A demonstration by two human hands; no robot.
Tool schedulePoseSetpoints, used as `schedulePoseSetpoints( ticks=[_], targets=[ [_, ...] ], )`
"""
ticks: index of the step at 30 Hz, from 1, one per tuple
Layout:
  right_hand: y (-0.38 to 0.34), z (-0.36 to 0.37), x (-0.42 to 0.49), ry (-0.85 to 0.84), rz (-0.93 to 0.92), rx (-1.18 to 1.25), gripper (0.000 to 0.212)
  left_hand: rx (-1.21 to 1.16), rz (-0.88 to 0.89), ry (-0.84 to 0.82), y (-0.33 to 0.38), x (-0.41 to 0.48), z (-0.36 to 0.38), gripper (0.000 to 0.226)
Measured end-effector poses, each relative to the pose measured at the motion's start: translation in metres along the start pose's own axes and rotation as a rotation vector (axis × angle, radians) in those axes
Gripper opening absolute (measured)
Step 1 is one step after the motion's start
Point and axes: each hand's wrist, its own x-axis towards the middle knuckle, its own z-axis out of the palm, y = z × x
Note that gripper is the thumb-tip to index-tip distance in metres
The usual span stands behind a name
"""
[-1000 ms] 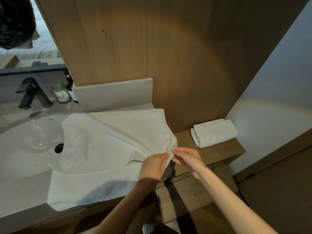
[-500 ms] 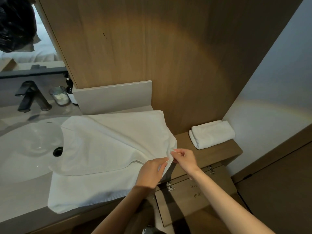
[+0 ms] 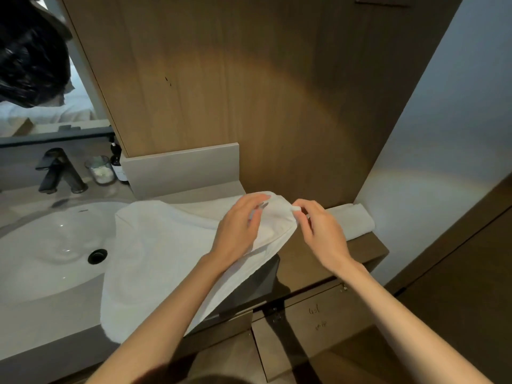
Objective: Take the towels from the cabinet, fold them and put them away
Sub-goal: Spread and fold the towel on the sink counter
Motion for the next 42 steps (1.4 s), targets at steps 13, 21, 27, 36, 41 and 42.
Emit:
schedulePoseSetpoints(
  ticks=[13,21,27,36,41,42],
  targets=[
    [0.02,-0.178,-0.049,0.12,-0.454,-0.237,0.056,0.107,0.284,-0.39,0.137,0.005,0.032,0.036],
    [0.073,-0.225,-0.085,0.124,-0.564,-0.383,0.018,0.113,0.328,-0.238,0.169,-0.054,0.083,0.043],
    [0.099,-0.223,-0.113,0.076,-0.465,-0.282,0.039,0.146,0.129,-0.253,0.14,-0.105,0.106,0.052],
    [0.121,-0.23,-0.126,0.091,-0.169,0.107,0.016,0.013,-0.131,-0.249,0.114,-0.175,0.143,0.019],
    [0.127,-0.226,-0.127,0.114,-0.019,0.369,0.019,0.146,-0.023,-0.189,0.1,-0.187,0.12,0.047],
    [0.128,-0.224,-0.126,0.132,0.023,0.421,0.019,0.176,0.004,-0.176,0.1,-0.187,0.114,0.047]
  ],
)
